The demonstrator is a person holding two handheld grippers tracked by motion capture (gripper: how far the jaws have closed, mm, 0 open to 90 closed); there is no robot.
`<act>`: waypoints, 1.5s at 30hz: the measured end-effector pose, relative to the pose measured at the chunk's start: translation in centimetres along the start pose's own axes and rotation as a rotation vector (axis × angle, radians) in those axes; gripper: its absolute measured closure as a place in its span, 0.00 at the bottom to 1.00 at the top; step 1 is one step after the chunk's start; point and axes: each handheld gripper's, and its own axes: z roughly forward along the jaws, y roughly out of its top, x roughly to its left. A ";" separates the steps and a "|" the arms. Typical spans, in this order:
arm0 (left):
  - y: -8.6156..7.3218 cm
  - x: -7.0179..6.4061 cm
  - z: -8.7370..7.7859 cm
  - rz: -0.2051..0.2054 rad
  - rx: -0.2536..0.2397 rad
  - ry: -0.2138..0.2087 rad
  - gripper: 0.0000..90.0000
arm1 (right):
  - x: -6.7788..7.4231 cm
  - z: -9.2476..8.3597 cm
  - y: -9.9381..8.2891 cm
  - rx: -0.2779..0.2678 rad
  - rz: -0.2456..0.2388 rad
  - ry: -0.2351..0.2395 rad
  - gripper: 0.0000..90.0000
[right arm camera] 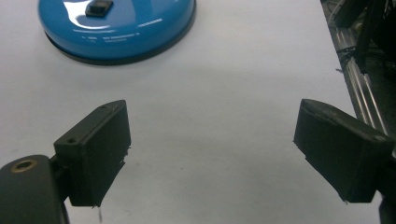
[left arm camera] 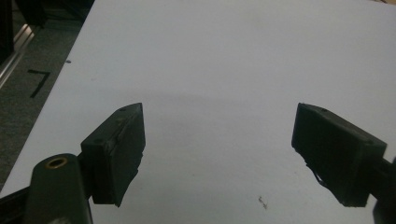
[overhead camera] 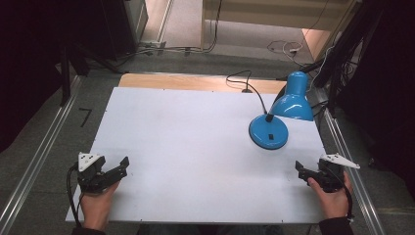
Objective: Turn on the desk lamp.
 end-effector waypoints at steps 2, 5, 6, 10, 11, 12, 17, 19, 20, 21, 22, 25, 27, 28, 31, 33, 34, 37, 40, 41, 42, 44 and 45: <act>0.0 0.0 0.0 0.004 0.003 0.000 0.20 | 0.4 0.0 0.3 -0.010 -0.003 0.010 0.11; 0.0 -0.1 0.1 0.004 0.004 0.001 0.20 | 0.7 -0.1 0.6 -0.020 -0.009 0.027 0.11; 0.0 -0.1 0.2 0.004 0.004 0.002 0.20 | 1.0 -0.1 0.8 -0.027 -0.017 0.033 0.11; 0.0 -0.1 0.3 0.009 0.009 0.005 0.20 | 1.3 0.0 1.1 -0.030 -0.017 0.050 0.11; 0.0 -0.1 0.3 0.010 0.009 0.006 0.20 | 1.4 0.1 1.2 -0.029 -0.017 0.054 0.11; 0.0 -0.2 0.3 0.011 0.008 0.007 0.20 | 1.4 0.1 1.2 -0.031 -0.019 0.055 0.11; 0.0 -0.2 0.3 0.012 0.006 0.018 0.18 | 1.6 0.3 1.6 -0.038 -0.013 0.059 0.11; 0.0 -0.2 0.3 0.012 0.006 0.021 0.18 | 1.6 0.4 1.8 -0.040 -0.012 0.064 0.11; 0.0 -0.2 0.3 0.011 0.006 0.020 0.18 | 1.8 0.6 2.0 -0.041 -0.011 0.070 0.12; 0.0 -0.2 0.3 0.011 0.006 0.020 0.18 | 1.8 0.7 2.1 -0.041 -0.012 0.073 0.12; 0.0 -0.2 0.3 0.011 0.007 0.020 0.18 | 1.8 0.7 2.1 -0.041 -0.012 0.073 0.12; 0.0 -0.1 0.3 0.010 0.007 0.017 0.18 | 2.2 1.0 2.5 -0.043 -0.017 0.079 0.13; 0.0 -0.1 0.3 0.008 0.008 0.016 0.18 | 2.2 1.1 2.6 -0.045 -0.021 0.080 0.13; 0.0 -0.1 0.4 0.008 0.008 0.016 0.18 | 2.4 1.3 2.8 -0.046 -0.024 0.081 0.13; 0.0 -0.1 0.4 0.008 0.008 0.015 0.18 | 2.5 1.5 2.9 -0.047 -0.025 0.083 0.13; 0.0 -0.1 0.4 0.008 0.008 0.015 0.18 | 2.6 1.7 3.1 -0.047 -0.028 0.085 0.13; 0.0 -0.1 0.4 0.008 0.008 0.014 0.18 | 2.6 1.7 3.1 -0.047 -0.028 0.085 0.13; 0.0 -0.2 0.4 0.008 0.009 0.017 0.18 | 2.7 2.1 3.4 -0.043 -0.029 0.095 0.14; 0.0 -0.1 0.4 0.009 0.011 0.016 0.18 | 2.9 2.2 3.5 -0.042 -0.032 0.098 0.14; 0.0 -0.2 0.4 0.010 0.011 0.018 0.18 | 2.9 2.3 3.6 -0.044 -0.035 0.100 0.14; 0.0 -0.2 0.4 0.009 0.011 0.017 0.18 | 3.0 2.3 3.7 -0.049 -0.039 0.099 0.14; 0.0 -0.2 0.4 0.010 0.011 0.018 0.18 | 3.1 2.4 3.9 -0.051 -0.038 0.101 0.14; 0.0 -0.2 0.4 0.011 0.012 0.017 0.18 | 3.2 2.4 3.9 -0.052 -0.038 0.100 0.14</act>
